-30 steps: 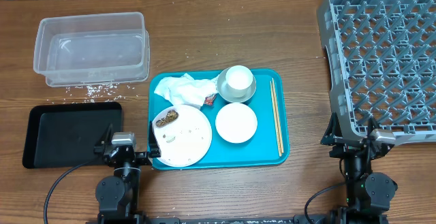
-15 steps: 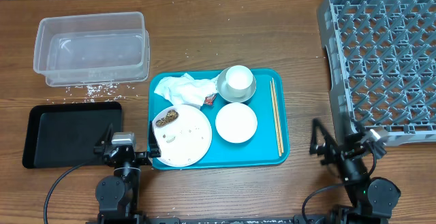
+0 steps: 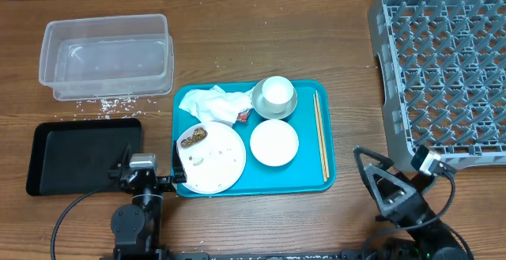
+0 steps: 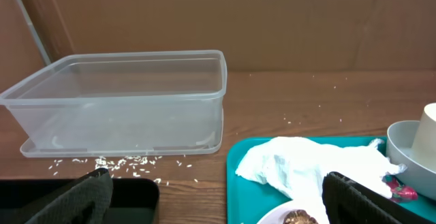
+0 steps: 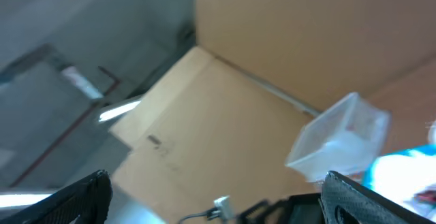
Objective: Sort waste into correct bins and load items into the dishwasher
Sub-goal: 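Raise the right gripper and swing it over the teal tray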
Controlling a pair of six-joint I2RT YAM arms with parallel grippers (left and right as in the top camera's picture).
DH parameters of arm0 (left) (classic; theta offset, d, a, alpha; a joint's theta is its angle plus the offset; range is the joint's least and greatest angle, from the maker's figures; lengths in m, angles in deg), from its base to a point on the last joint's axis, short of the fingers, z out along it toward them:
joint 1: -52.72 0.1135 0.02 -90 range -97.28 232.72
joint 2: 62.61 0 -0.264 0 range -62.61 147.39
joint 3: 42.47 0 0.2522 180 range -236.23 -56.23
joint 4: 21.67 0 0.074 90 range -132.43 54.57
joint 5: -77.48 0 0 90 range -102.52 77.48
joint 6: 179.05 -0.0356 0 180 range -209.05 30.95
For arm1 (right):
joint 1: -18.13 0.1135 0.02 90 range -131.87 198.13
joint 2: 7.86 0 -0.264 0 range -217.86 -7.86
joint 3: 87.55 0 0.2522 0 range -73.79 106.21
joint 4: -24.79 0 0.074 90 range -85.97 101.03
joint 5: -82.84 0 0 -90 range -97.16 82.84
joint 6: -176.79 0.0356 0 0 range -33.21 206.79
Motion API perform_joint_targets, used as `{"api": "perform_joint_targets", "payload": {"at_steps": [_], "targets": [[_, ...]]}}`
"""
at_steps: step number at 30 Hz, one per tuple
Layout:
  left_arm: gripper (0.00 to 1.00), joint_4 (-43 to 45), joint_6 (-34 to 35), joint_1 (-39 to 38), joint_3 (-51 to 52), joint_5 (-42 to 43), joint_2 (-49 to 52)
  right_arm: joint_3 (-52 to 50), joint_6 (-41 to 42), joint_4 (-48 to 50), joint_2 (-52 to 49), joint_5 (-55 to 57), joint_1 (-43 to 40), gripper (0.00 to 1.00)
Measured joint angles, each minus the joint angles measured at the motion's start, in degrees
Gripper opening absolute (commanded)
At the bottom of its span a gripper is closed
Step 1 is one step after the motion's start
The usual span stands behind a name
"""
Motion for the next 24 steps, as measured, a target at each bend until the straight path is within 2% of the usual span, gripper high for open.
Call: {"api": "perform_joint_targets", "payload": {"at_steps": [2,5,11,19,21,24], "targets": [[1.0,0.0,0.0,0.0,0.0,0.0,0.0,1.0,1.6,-2.0,0.0,-0.5,0.0,1.0],[1.0,0.0,0.0,0.0,0.0,0.0,0.0,5.3,0.1,-13.5,0.0,-1.2,0.0,0.99],[1.0,0.0,0.0,0.0,0.0,0.0,0.0,18.4,-12.6,-37.0,-4.5,-1.5,0.0,0.99],[1.0,0.1,0.2,0.0,0.0,0.0,0.0,43.7,-39.1,-67.8,-28.2,2.5,0.0,0.99],[1.0,0.0,0.2,0.0,0.0,0.0,0.0,53.0,-46.9,-79.2,-37.6,8.3,1.4,0.99],[1.0,0.1,0.2,0.0,0.0,0.0,0.0,61.8,-53.4,-87.3,-45.6,17.0,6.1,0.99]]}}
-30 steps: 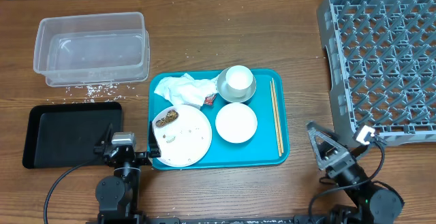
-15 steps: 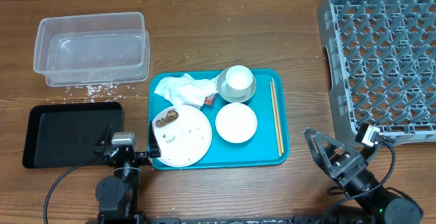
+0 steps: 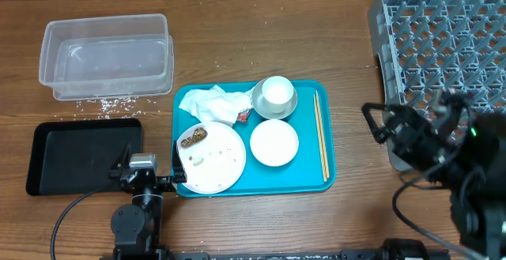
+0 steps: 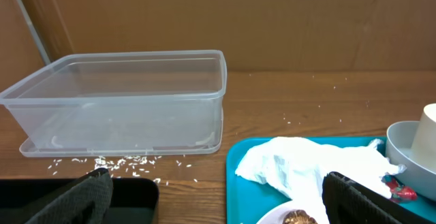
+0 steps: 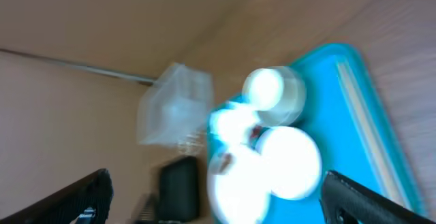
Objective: Sort waste into correct bins and load items into the dishwasher
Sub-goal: 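Raise the right gripper and swing it over the teal tray, then lower the right gripper onto the small white plate and grasp its rim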
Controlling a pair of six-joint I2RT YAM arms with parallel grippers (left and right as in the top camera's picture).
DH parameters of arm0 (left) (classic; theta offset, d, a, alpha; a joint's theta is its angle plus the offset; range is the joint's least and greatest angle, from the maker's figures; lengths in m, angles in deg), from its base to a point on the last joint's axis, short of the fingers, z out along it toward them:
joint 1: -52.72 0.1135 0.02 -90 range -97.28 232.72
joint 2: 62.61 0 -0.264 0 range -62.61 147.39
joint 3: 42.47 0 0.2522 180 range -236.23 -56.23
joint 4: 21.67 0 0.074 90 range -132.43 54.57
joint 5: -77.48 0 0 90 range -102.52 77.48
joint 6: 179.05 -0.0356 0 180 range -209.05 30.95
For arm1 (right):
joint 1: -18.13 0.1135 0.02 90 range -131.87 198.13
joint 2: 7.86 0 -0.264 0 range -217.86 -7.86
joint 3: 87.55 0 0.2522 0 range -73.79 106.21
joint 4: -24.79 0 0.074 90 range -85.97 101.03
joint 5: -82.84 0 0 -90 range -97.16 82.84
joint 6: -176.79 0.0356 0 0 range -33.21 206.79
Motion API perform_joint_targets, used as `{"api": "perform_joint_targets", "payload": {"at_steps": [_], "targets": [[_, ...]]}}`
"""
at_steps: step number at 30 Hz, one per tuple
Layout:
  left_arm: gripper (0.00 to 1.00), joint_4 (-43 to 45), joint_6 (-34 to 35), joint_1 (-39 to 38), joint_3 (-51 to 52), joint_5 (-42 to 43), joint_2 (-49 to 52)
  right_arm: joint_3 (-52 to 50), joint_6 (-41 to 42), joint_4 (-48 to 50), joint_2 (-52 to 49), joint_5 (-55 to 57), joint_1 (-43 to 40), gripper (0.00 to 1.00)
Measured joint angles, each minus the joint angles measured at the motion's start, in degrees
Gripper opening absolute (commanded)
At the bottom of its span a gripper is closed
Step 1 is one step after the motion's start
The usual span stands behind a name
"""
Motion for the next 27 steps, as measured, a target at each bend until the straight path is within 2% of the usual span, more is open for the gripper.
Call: {"api": "perform_joint_targets", "payload": {"at_steps": [5,11,13,16,21,27], "targets": [[1.0,-0.1,0.0,0.0,0.0,0.0,0.0,9.1,-4.9,-4.3,-8.6,13.9,16.1,0.99],[1.0,-0.1,0.0,0.0,0.0,0.0,0.0,10.2,-2.2,-4.3,-21.1,32.8,39.1,0.99],[1.0,-0.1,0.0,0.0,0.0,0.0,0.0,10.7,-1.5,-4.8,-26.8,36.3,43.2,0.99],[1.0,-0.1,0.0,0.0,0.0,0.0,0.0,13.6,-0.6,-7.6,-37.0,39.8,46.6,0.99],[1.0,0.0,0.0,0.0,0.0,0.0,0.0,24.4,0.1,-15.6,-51.7,42.8,47.8,1.0],[1.0,0.0,0.0,0.0,0.0,0.0,0.0,29.3,4.5,-11.2,-56.3,42.8,50.0,1.0]]}}
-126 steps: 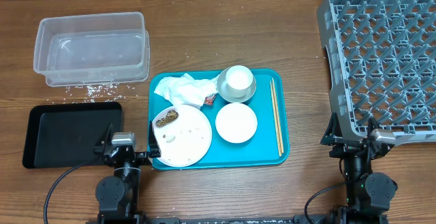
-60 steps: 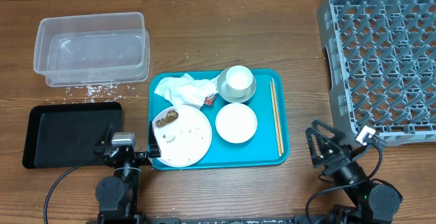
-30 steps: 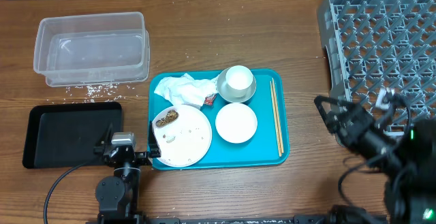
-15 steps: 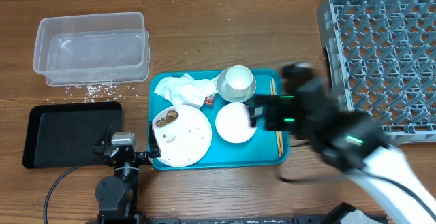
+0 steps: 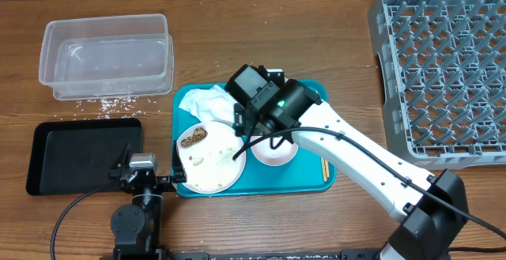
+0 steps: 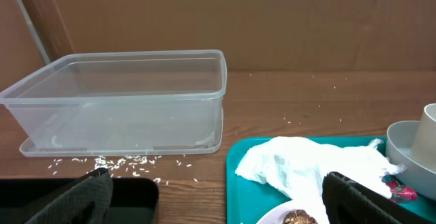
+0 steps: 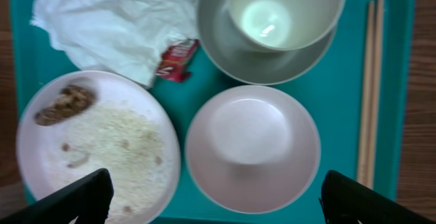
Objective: Sort waste into correct bins and load items into the dishwasher
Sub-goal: 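Lower the right gripper onto the small white plate and grasp its rim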
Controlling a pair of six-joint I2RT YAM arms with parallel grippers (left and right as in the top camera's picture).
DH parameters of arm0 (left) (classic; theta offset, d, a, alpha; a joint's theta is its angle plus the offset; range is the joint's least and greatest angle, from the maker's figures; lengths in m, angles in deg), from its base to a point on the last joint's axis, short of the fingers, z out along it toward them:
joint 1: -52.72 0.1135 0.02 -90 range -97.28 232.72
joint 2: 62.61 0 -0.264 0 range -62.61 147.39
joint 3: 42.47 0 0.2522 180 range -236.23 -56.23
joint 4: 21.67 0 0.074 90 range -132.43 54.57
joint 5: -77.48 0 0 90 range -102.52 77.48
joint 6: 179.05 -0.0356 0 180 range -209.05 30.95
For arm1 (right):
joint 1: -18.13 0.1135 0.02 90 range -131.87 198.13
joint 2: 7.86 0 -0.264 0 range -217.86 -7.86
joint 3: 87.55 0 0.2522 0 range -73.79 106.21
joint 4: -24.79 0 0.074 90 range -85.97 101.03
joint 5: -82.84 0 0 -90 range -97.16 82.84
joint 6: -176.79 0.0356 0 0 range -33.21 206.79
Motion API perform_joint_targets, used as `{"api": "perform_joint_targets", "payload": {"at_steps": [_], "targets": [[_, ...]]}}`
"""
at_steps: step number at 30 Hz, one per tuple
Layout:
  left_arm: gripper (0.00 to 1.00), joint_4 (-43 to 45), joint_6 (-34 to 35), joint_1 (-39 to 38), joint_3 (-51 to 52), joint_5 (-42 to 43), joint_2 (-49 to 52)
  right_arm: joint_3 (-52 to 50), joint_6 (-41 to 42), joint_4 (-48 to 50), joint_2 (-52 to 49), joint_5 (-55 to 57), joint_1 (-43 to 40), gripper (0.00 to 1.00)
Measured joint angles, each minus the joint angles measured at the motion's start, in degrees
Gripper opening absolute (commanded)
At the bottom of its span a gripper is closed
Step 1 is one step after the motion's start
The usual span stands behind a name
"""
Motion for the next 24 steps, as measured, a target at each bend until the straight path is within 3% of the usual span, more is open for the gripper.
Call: {"api": "perform_joint_targets", "payload": {"at_steps": [13,18,24], "targets": [[1.0,0.0,0.0,0.0,0.0,0.0,0.0,-0.7,5.4,4.4,-0.3,-6.9,0.5,1.0],[1.0,0.0,0.0,0.0,0.0,0.0,0.0,-8.3,10.3,11.0,-0.4,-7.2,0.5,1.0],[1.0,0.0,0.0,0.0,0.0,0.0,0.0,-14.9,13.8,19.3,-0.7,-7.0,0.5,0.88]]}}
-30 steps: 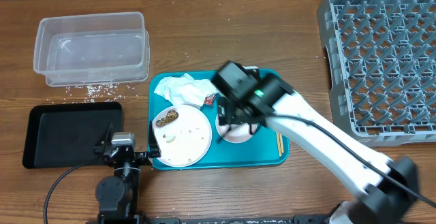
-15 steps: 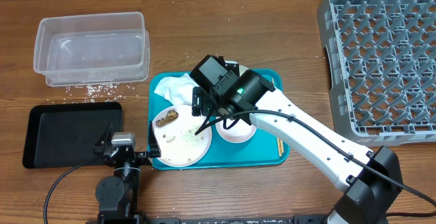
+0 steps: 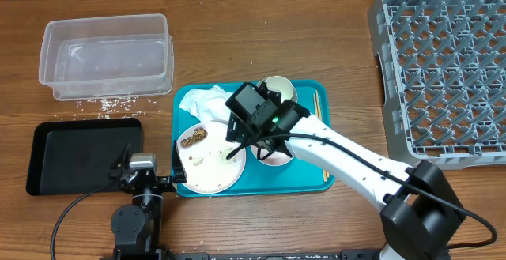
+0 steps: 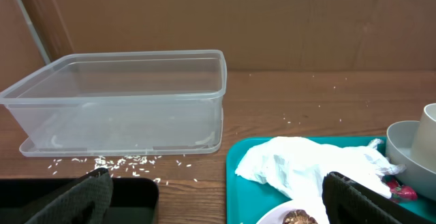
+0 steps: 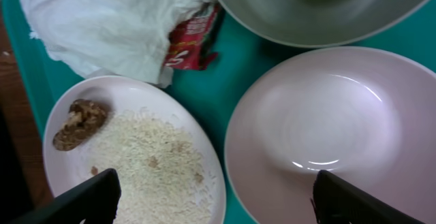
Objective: Sort waste into correct bins and load items into the dishwasher
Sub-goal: 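Lower the right gripper onto the small white plate and grasp its rim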
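Note:
A teal tray [image 3: 326, 165] carries a white plate with rice and a brown scrap [image 5: 136, 156], a pale pink bowl [image 5: 320, 129], a grey bowl with a cup in it [image 3: 278, 88], a crumpled white napkin [image 5: 109, 26], a red packet [image 5: 194, 43] and chopsticks [image 3: 317, 106]. My right gripper [image 5: 212, 200] hangs open low over the tray, between the rice plate and the pink bowl, holding nothing. My left gripper [image 4: 218, 200] rests open at the front left, facing the tray's left edge and the napkin [image 4: 306, 169].
A clear plastic bin [image 3: 107, 54] stands at the back left with rice grains scattered in front of it. A black tray [image 3: 83, 153] lies left of the teal tray. The grey dishwasher rack [image 3: 443, 70] fills the right side.
My right gripper has dropped closer to the tray: its view has narrowed from the whole tray to the rice plate, red packet and pink bowl. The left arm has not moved.
My right arm was at the table's front right beside the rack, camera pointing up. Then it was raised by the rack, facing the tray. Then it was above the tray looking straight down, and now lower over the plate and bowl. Nothing on the tray has moved.

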Controlling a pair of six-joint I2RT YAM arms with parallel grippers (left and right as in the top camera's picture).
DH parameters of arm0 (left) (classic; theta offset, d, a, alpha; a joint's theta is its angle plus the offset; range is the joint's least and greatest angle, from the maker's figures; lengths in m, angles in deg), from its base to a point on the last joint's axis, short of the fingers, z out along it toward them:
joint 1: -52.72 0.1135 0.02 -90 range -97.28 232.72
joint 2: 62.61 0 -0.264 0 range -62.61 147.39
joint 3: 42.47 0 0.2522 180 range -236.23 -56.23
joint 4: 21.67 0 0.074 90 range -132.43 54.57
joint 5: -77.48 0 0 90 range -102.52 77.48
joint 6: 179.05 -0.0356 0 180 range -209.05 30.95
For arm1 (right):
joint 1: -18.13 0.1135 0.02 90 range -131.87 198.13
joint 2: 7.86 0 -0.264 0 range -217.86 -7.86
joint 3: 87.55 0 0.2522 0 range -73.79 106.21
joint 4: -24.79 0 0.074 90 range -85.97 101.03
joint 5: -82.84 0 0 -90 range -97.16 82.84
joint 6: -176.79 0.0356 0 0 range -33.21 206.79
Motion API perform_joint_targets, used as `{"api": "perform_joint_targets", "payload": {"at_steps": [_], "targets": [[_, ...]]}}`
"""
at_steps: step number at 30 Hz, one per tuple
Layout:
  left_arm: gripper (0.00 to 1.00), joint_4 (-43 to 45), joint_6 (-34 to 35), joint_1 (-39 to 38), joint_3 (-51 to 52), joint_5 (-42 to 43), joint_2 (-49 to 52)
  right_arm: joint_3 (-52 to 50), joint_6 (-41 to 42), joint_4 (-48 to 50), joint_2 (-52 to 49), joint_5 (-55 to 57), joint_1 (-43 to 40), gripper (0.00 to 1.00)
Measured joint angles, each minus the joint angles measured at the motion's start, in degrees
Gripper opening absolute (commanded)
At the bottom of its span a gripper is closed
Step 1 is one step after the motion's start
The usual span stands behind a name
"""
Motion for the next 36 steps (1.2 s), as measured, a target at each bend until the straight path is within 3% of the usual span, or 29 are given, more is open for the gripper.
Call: {"api": "perform_joint_targets", "payload": {"at_steps": [5,14,27,36], "targets": [[1.0,0.0,0.0,0.0,0.0,0.0,0.0,-1.3,2.5,0.3,-0.3,3.6,0.1,0.78],[1.0,0.0,0.0,0.0,0.0,0.0,0.0,-1.3,3.6,3.8,-4.7,9.0,0.8,0.75],[1.0,0.0,0.0,0.0,0.0,0.0,0.0,-1.3,5.0,3.3,-7.8,9.8,0.8,0.47],[1.0,0.0,0.0,0.0,0.0,0.0,0.0,-1.3,5.0,2.3,-8.0,9.8,0.9,0.41]]}}
